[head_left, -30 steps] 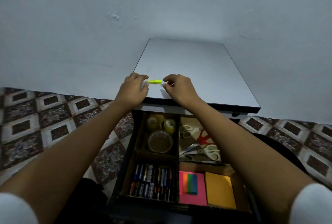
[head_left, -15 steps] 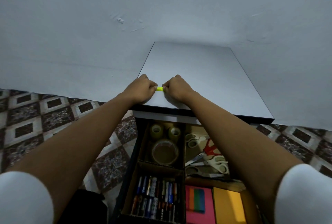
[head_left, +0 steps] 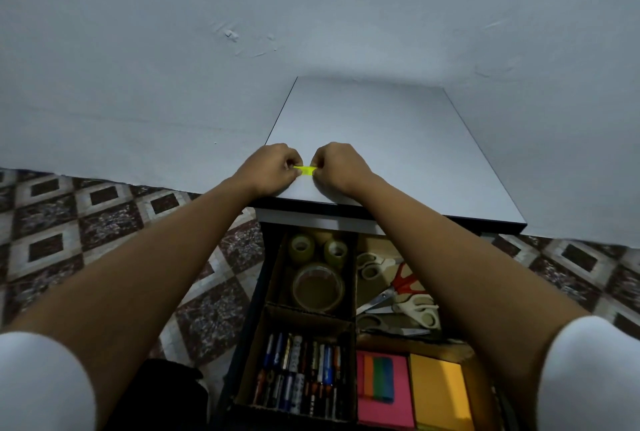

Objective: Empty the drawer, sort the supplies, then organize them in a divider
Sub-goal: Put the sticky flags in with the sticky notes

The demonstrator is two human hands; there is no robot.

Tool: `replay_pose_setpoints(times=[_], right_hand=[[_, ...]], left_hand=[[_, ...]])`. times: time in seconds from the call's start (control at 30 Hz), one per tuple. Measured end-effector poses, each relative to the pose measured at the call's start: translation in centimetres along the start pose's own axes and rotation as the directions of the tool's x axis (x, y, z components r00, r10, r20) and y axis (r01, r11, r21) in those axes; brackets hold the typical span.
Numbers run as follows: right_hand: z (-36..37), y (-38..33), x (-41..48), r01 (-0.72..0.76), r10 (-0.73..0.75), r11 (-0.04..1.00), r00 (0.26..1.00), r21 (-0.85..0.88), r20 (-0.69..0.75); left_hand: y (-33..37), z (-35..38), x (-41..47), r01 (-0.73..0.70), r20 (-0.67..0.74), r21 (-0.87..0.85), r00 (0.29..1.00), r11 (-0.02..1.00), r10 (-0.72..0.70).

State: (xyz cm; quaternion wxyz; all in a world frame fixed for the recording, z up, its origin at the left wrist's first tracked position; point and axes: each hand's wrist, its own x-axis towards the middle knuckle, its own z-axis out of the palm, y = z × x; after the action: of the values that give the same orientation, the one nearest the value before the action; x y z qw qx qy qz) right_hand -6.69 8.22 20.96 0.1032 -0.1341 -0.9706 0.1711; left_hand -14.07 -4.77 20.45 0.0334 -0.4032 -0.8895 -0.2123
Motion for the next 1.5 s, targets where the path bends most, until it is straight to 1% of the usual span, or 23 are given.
replay_pose_setpoints(times=[0.1,0.2,0.27,0.33,0.43,0.5,0.57,0.63,0.67,0.73,0.83,0.97,1.07,1.13,1.2,1.3,1.4,1.5], right_hand=[[-0.1,-0.1,-0.2,0.045,-0.045,0.999,0.999,-0.021,-0.018],[0.1,-0.2,-0.5,0.08,-0.085,0.993,0.995,-0.091,-0.05],[0.1,-0.3,-0.6,0.081,-0.087,0.992,0.995,-0.101,-0.056],[0.0,-0.1,-0.8,0.063,-0.067,0.994,0.996,-0.085,-0.056],[-0.4,0.4,-1.6,0.008,-0.009,1.0,0.997,-0.007,-0.08],[-0.9,0.6,-2.4,-0.034,0.042,0.996,0.995,0.078,-0.096],[-1.4,0.9,-3.5,-0.067,0.083,0.985,0.992,0.157,-0.095],[-1.8,1.0,-4.8,-0.094,0.12,0.967,0.988,0.237,-0.097],[-2.0,1.1,-5.6,-0.107,0.139,0.955,0.986,0.277,-0.097],[-2.4,1.2,-7.5,-0.13,0.173,0.925,0.981,0.357,-0.089],[-2.7,1.6,-10.6,-0.162,0.219,0.874,0.973,0.459,-0.074],[-2.1,2.3,-14.9,-0.203,0.278,0.801,0.959,0.564,-0.048],[-1.1,2.9,-18.5,-0.255,0.31,0.747,0.951,0.614,0.018],[-0.2,3.6,-20.6,-0.285,0.338,0.746,0.941,0.601,0.027],[0.7,4.3,-22.6,-0.334,0.373,0.734,0.926,0.591,0.06],[2.1,5.5,-25.4,-0.435,0.439,0.703,0.888,0.563,0.138],[3.4,6.7,-27.0,-0.556,0.525,0.661,0.823,0.504,0.219],[4.6,7.8,-27.7,-0.623,0.583,0.685,0.78,0.378,0.229]], left_hand=[[0.0,0.0,-0.2,0.0,-0.023,-0.019,1.0,1.0,-0.001],[0.1,0.0,-0.3,0.0,-0.023,-0.029,1.0,1.0,-0.001],[0.3,-0.1,-0.5,0.008,-0.018,-0.046,1.0,0.999,-0.009],[0.5,-0.1,-0.9,0.026,-0.035,-0.108,0.999,0.994,-0.03],[0.5,0.2,-2.2,0.039,-0.094,-0.226,0.994,0.973,-0.062],[0.5,0.7,-3.7,0.006,-0.152,-0.263,0.987,0.965,-0.048],[0.4,1.4,-5.6,-0.043,-0.245,-0.226,0.969,0.973,-0.014],[0.4,2.3,-7.5,-0.083,-0.315,-0.123,0.948,0.989,0.041],[0.4,2.8,-8.4,-0.082,-0.328,-0.099,0.943,0.992,0.045],[0.4,3.6,-10.3,-0.053,-0.33,-0.106,0.944,0.993,0.015],[-0.1,5.4,-13.2,0.006,-0.274,-0.159,0.96,0.987,-0.05],[-0.4,8.0,-16.2,0.138,-0.128,-0.231,0.977,0.963,-0.171],[-0.1,9.5,-18.0,0.267,0.009,-0.273,0.961,0.924,-0.275],[0.0,10.1,-18.8,0.343,0.084,-0.289,0.939,0.894,-0.333],[0.2,10.3,-19.2,0.384,0.122,-0.308,0.923,0.871,-0.364],[0.2,10.3,-19.2,0.4,0.138,-0.312,0.917,0.862,-0.375],[0.3,10.3,-19.3,0.396,0.143,-0.31,0.918,0.864,-0.369],[0.3,10.4,-19.4,0.404,0.15,-0.306,0.915,0.862,-0.375]])
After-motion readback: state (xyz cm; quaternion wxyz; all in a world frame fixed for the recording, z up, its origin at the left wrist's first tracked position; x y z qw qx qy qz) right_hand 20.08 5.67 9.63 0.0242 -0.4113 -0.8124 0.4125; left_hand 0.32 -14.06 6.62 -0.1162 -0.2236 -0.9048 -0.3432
